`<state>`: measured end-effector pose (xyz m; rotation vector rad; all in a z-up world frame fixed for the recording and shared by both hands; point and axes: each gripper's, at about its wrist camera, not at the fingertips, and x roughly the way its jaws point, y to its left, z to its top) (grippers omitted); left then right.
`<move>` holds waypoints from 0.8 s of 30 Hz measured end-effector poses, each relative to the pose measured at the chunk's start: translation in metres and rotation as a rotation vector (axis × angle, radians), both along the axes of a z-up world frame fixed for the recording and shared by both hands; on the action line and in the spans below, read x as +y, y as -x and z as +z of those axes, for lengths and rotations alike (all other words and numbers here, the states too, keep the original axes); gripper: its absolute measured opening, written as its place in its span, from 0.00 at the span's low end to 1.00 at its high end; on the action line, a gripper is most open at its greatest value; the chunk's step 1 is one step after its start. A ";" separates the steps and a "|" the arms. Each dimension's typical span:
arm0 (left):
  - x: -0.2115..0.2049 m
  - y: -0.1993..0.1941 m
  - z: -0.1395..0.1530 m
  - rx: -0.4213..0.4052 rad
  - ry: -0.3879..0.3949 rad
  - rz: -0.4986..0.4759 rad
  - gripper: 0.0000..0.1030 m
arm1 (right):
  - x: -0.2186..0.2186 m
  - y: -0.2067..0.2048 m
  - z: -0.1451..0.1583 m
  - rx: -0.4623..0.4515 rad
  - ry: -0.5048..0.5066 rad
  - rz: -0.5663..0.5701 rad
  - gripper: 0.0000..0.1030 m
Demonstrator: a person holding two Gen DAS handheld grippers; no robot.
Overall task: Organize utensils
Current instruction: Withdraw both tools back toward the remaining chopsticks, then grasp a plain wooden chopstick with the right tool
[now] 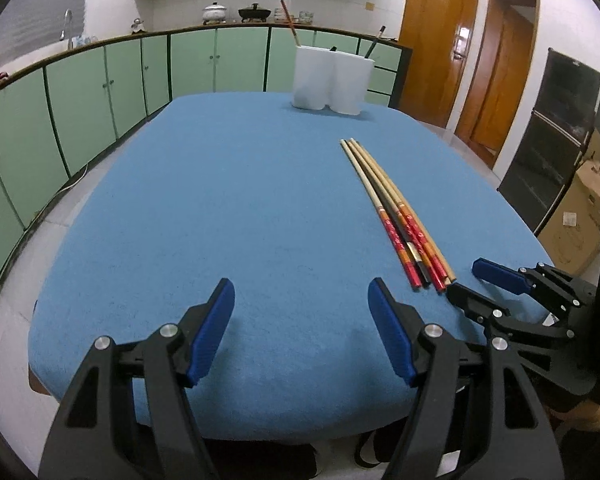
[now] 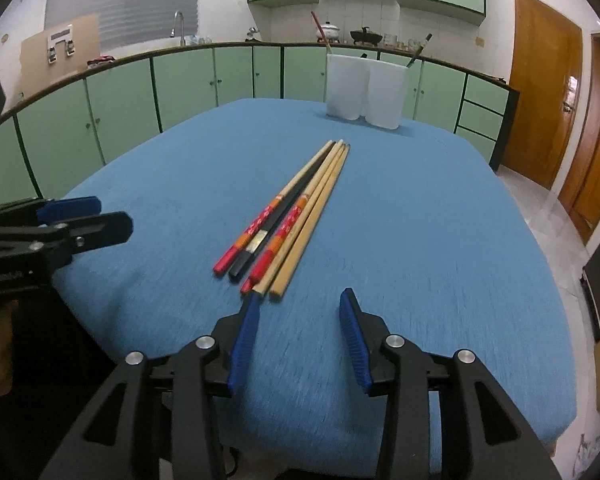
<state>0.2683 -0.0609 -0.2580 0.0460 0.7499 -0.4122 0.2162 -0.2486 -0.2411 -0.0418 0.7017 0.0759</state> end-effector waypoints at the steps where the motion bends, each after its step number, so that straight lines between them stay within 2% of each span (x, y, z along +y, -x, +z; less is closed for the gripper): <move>1: 0.001 -0.001 -0.001 0.003 0.000 -0.001 0.66 | -0.001 -0.001 0.000 -0.001 -0.001 -0.002 0.40; 5: -0.004 0.000 -0.004 0.009 -0.006 -0.012 0.66 | -0.003 -0.007 -0.001 -0.003 -0.008 -0.012 0.39; 7: -0.008 0.001 -0.005 0.012 -0.007 -0.018 0.66 | -0.006 -0.008 -0.001 -0.005 -0.007 -0.018 0.35; 10: -0.014 0.003 -0.005 0.011 -0.008 -0.037 0.66 | -0.012 -0.008 -0.002 -0.007 -0.008 -0.032 0.22; 12: -0.019 0.004 -0.006 0.012 -0.007 -0.051 0.66 | -0.018 -0.008 -0.002 -0.007 0.000 -0.049 0.07; 19: -0.046 0.006 -0.014 0.016 -0.026 -0.098 0.66 | -0.048 -0.005 -0.002 0.001 -0.033 -0.133 0.06; 24: -0.058 0.003 -0.019 0.024 -0.045 -0.109 0.66 | -0.056 -0.002 -0.001 0.003 -0.043 -0.140 0.06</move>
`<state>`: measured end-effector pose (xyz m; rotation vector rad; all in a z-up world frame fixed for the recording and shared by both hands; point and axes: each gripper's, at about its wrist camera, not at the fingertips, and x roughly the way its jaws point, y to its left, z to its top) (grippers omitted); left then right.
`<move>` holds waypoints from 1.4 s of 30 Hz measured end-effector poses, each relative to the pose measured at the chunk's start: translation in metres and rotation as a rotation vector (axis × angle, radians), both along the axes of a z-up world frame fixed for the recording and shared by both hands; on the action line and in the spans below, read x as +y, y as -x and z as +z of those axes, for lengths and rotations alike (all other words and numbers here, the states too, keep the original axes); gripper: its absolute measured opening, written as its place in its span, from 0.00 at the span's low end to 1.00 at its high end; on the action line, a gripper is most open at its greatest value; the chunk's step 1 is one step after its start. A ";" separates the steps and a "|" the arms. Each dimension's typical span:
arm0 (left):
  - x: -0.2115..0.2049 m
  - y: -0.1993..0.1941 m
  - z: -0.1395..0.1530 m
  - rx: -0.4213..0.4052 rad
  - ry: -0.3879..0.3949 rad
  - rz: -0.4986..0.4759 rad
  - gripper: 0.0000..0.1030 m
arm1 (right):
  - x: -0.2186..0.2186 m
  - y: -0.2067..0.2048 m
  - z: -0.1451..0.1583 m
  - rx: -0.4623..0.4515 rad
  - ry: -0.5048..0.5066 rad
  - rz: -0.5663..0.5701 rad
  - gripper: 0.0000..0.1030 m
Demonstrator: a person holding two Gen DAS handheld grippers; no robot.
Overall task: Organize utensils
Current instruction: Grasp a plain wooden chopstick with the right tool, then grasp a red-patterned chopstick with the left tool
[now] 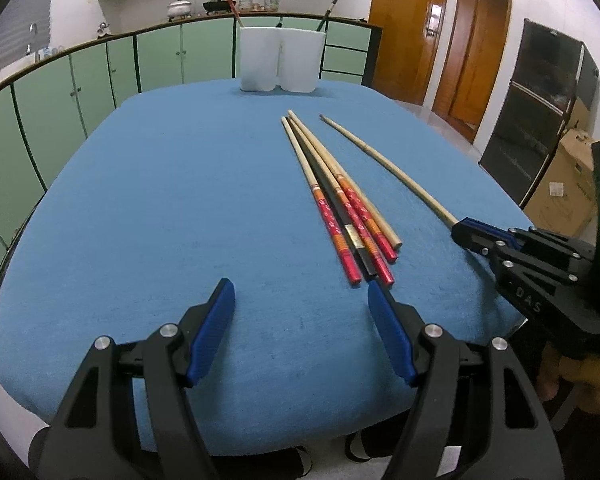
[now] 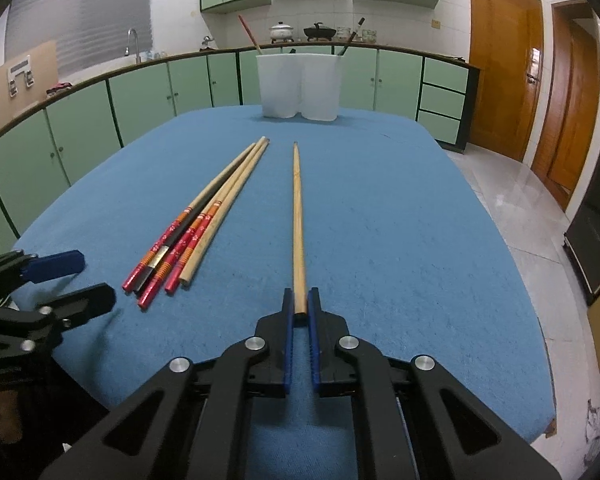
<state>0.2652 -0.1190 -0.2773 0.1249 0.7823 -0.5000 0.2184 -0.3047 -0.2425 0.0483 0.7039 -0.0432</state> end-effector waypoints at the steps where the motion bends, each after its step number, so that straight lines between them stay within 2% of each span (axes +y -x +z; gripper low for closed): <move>1: -0.002 0.000 -0.001 -0.003 -0.006 -0.003 0.66 | 0.000 0.000 0.000 -0.001 -0.001 0.001 0.06; 11: -0.014 -0.002 -0.004 -0.053 -0.066 0.031 0.67 | -0.002 -0.001 -0.001 -0.008 -0.010 0.001 0.06; 13: -0.012 -0.003 -0.004 -0.062 -0.065 0.046 0.65 | -0.002 0.000 -0.001 -0.009 -0.009 0.002 0.06; 16: -0.010 -0.004 -0.004 -0.073 -0.054 0.055 0.50 | -0.001 0.000 -0.001 -0.011 -0.008 0.004 0.06; 19: -0.008 -0.008 -0.003 -0.073 -0.041 0.068 0.30 | 0.001 -0.001 -0.001 -0.012 -0.001 0.006 0.06; 21: -0.003 -0.012 -0.002 -0.069 -0.027 0.092 0.07 | 0.002 0.000 -0.001 -0.013 0.002 0.005 0.07; 22: -0.001 -0.013 -0.002 -0.067 -0.023 0.102 0.05 | 0.002 0.000 -0.001 -0.013 0.002 0.004 0.07; 28: 0.017 -0.016 0.000 -0.071 -0.022 0.202 0.05 | 0.003 0.000 -0.002 -0.013 0.014 -0.010 0.07; 32: 0.023 -0.017 0.002 -0.059 -0.033 0.218 0.07 | 0.005 0.000 -0.003 -0.013 0.017 -0.014 0.07; 34: 0.023 -0.018 0.003 -0.062 -0.035 0.217 0.13 | 0.005 0.000 -0.002 -0.013 0.016 -0.015 0.07; 36: 0.021 -0.020 0.003 -0.069 -0.047 0.212 0.37 | 0.005 0.001 -0.002 -0.014 0.016 -0.017 0.07; 37: 0.022 -0.021 0.003 -0.072 -0.045 0.212 0.38 | 0.006 0.001 -0.002 -0.015 0.018 -0.017 0.07; 40: 0.023 -0.023 0.001 -0.068 -0.029 0.193 0.37 | 0.008 0.002 -0.002 -0.018 0.029 -0.011 0.07; 41: 0.023 -0.024 0.001 -0.064 -0.019 0.185 0.31 | 0.009 0.001 -0.002 -0.018 0.030 -0.005 0.08; 42: 0.024 -0.024 0.002 -0.055 -0.005 0.174 0.15 | 0.008 0.001 -0.003 -0.017 0.030 -0.002 0.08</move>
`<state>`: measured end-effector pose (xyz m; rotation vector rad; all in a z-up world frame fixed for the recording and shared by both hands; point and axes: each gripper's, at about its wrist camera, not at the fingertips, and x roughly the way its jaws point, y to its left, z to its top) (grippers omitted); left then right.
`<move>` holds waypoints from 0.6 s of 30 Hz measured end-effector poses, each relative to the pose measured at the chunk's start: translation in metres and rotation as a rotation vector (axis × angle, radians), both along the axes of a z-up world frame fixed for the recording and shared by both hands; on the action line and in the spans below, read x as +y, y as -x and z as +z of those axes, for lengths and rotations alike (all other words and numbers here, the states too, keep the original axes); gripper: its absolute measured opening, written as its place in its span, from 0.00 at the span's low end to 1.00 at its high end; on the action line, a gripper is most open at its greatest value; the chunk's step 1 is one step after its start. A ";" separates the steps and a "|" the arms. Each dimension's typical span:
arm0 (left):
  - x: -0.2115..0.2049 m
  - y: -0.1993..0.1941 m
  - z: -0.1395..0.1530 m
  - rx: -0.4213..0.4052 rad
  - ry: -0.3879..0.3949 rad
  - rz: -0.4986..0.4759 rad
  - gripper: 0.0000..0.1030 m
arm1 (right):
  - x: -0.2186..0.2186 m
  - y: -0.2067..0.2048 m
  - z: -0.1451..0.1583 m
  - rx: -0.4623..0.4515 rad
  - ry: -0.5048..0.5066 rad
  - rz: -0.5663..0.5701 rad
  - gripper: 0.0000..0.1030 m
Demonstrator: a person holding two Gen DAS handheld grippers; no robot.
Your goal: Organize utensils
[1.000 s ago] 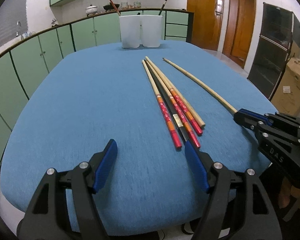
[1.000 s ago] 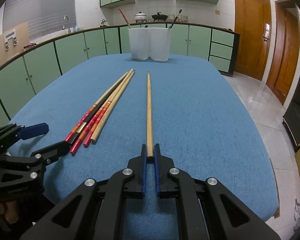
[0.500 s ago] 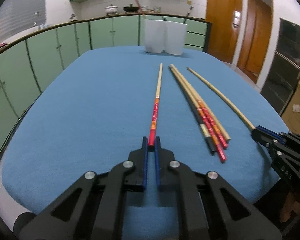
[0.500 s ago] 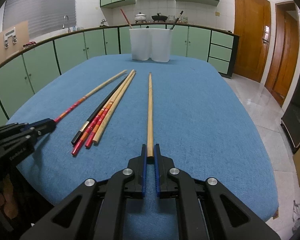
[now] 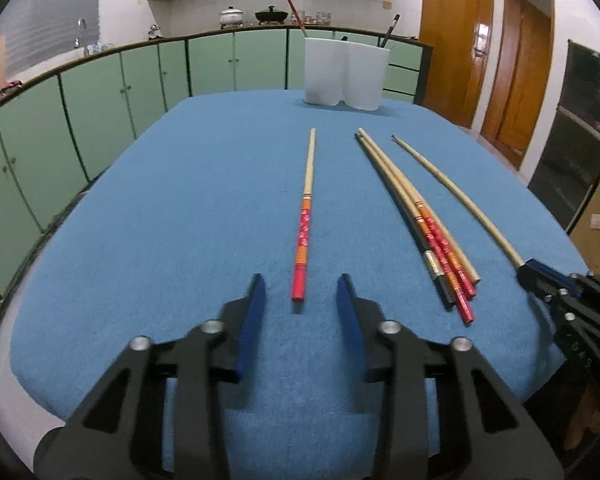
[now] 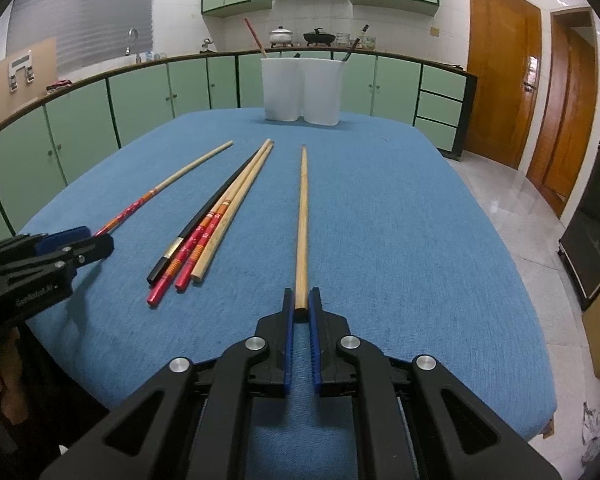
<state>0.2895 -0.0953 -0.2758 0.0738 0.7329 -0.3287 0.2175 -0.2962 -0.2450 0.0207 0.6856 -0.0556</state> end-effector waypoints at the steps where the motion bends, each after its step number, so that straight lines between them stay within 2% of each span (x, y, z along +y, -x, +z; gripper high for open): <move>1: 0.000 0.000 0.001 0.009 0.011 -0.013 0.09 | 0.000 -0.001 0.000 0.001 -0.003 0.004 0.08; 2: 0.000 0.001 0.001 0.014 0.020 -0.024 0.06 | 0.000 -0.002 0.001 0.003 -0.008 0.005 0.08; 5: 0.000 0.007 0.005 0.014 0.041 -0.033 0.05 | 0.000 0.000 0.003 0.002 -0.014 0.010 0.07; 9: 0.005 0.014 0.023 0.014 0.093 -0.024 0.05 | 0.002 0.010 0.014 -0.025 -0.014 0.012 0.07; 18: 0.018 0.030 0.081 -0.019 0.154 -0.006 0.05 | 0.004 0.036 0.072 -0.134 -0.034 -0.005 0.07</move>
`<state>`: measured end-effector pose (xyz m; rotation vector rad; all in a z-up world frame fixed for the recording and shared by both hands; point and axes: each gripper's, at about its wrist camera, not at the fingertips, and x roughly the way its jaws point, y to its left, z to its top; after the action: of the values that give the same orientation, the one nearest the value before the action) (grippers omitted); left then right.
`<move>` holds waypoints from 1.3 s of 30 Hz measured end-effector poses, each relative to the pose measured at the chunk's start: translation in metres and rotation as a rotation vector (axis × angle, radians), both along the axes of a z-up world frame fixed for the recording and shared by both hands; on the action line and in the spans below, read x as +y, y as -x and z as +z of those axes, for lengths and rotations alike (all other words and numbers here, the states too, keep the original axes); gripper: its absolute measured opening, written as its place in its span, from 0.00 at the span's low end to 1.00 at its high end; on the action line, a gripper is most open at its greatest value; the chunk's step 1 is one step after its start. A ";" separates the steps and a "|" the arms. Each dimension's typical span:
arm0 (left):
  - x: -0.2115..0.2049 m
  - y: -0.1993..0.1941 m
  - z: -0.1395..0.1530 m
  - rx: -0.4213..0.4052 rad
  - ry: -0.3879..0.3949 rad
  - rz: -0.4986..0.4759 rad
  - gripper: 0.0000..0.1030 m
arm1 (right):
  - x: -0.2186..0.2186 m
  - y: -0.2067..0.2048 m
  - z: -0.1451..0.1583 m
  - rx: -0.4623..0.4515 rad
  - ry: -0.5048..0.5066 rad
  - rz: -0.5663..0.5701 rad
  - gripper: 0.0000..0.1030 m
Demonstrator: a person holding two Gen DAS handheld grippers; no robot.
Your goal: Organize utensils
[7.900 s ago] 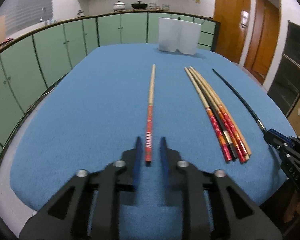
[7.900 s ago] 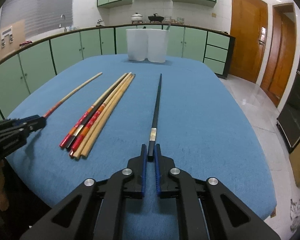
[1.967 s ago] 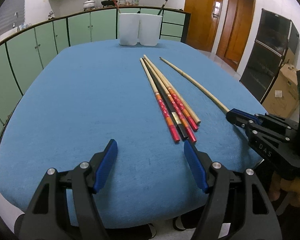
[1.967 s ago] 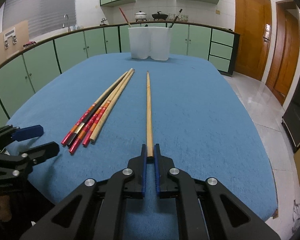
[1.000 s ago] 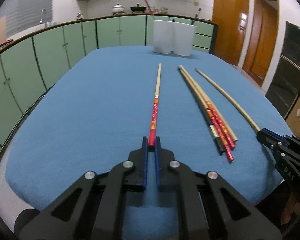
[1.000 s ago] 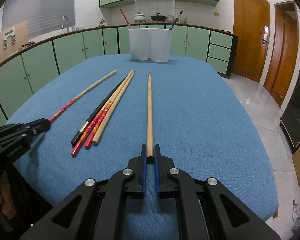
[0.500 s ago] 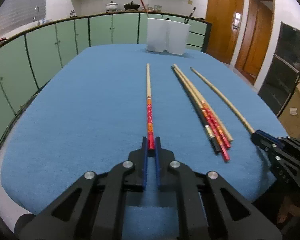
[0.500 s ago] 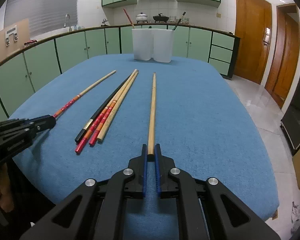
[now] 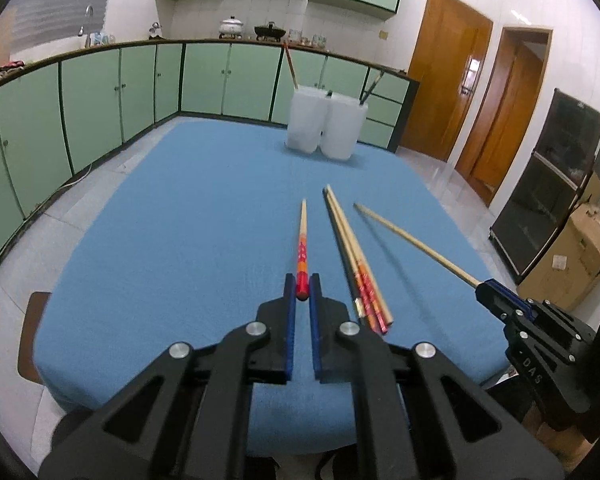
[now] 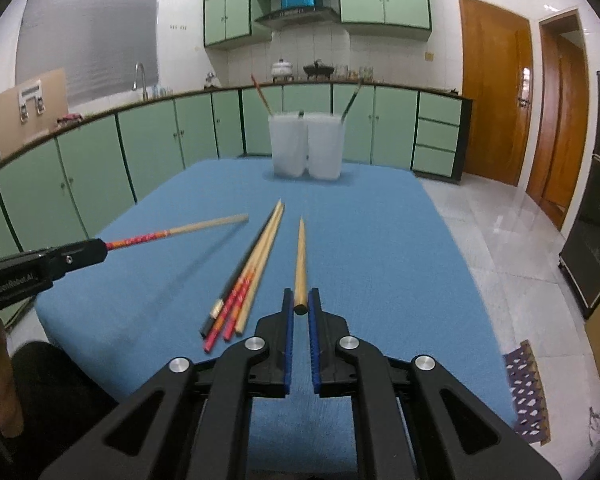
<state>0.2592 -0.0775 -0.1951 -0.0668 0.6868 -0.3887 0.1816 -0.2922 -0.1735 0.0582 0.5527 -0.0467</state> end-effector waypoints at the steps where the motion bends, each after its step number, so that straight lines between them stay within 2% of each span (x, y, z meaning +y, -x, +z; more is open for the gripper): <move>1: 0.001 0.002 0.007 -0.009 0.002 0.000 0.05 | 0.000 0.002 0.006 -0.009 0.002 0.001 0.07; 12: 0.011 0.019 0.075 -0.106 -0.005 -0.025 0.05 | -0.001 0.009 0.090 -0.080 0.028 0.029 0.06; 16: 0.015 0.016 0.095 -0.138 -0.012 -0.028 0.05 | -0.003 0.000 0.108 -0.077 0.053 0.044 0.06; 18: 0.017 0.013 0.099 -0.147 -0.015 -0.023 0.05 | -0.007 -0.003 0.106 -0.069 0.032 0.046 0.06; 20: 0.019 0.012 0.097 -0.138 -0.007 -0.019 0.05 | -0.014 -0.001 0.090 -0.053 -0.015 0.033 0.07; 22: 0.018 0.010 0.093 -0.129 -0.006 -0.017 0.05 | -0.016 0.003 0.056 -0.010 -0.058 0.018 0.10; 26: 0.017 0.007 0.092 -0.123 -0.001 -0.028 0.05 | -0.011 0.020 -0.018 0.085 -0.066 0.002 0.14; 29: 0.017 0.002 0.093 -0.130 -0.004 -0.036 0.05 | -0.011 0.029 -0.050 0.127 -0.054 -0.008 0.17; 39: 0.016 -0.001 0.088 -0.117 -0.009 -0.037 0.05 | -0.010 0.023 -0.070 0.202 -0.064 0.022 0.18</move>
<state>0.2602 -0.0616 -0.1067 -0.0225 0.5748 -0.4221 0.1583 -0.3017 -0.2434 0.1104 0.7567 -0.0135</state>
